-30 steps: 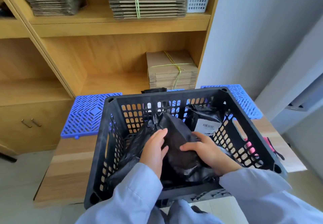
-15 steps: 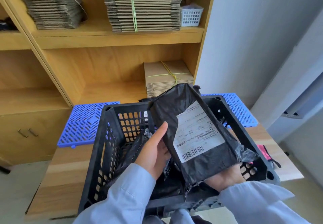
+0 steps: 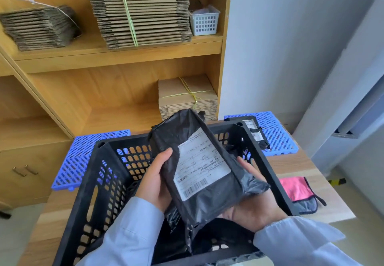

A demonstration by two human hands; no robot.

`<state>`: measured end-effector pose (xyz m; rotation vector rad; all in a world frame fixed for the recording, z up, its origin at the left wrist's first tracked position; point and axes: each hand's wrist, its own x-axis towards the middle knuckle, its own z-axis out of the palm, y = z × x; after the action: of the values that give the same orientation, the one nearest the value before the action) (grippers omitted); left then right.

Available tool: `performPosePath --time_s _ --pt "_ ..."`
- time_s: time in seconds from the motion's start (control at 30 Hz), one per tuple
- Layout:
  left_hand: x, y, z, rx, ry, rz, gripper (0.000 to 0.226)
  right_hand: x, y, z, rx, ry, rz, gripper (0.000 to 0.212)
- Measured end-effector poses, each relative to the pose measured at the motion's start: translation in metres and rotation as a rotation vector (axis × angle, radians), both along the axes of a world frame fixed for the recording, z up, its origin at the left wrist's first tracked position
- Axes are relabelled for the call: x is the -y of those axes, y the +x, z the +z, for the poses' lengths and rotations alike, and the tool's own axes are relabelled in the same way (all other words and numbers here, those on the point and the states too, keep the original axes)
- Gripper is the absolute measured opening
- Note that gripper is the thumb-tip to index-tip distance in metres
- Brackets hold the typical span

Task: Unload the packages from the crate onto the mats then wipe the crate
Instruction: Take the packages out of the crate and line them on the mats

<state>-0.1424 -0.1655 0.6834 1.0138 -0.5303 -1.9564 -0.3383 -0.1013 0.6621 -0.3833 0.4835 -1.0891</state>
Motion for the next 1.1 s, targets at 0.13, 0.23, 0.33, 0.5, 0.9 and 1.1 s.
performPosePath --time_s 0.13,0.23,0.33,0.5,0.9,1.1 --pt "0.014 -0.016 0.004 0.037 -0.013 0.006 0.036 0.009 -0.038 0.006 -0.209 0.141 -0.063 0.048" --pt "0.024 -0.030 0.005 0.078 0.014 -0.018 0.043 0.012 -0.059 0.021 -0.456 0.066 0.066 0.048" --pt "0.032 -0.049 0.001 0.120 0.068 -0.044 0.051 0.020 -0.073 0.021 -0.520 0.054 0.121 0.040" --pt "0.045 -0.080 -0.008 0.175 0.103 -0.084 0.058 0.031 -0.101 0.015 -0.559 0.090 0.047 0.051" --pt "0.098 -0.115 0.005 0.528 -0.098 -0.059 0.057 0.103 -0.204 0.022 -0.697 -0.013 0.092 0.041" --pt "0.136 -0.087 0.023 0.499 -0.133 -0.186 0.068 0.144 -0.211 0.028 -0.739 -0.162 0.464 0.043"
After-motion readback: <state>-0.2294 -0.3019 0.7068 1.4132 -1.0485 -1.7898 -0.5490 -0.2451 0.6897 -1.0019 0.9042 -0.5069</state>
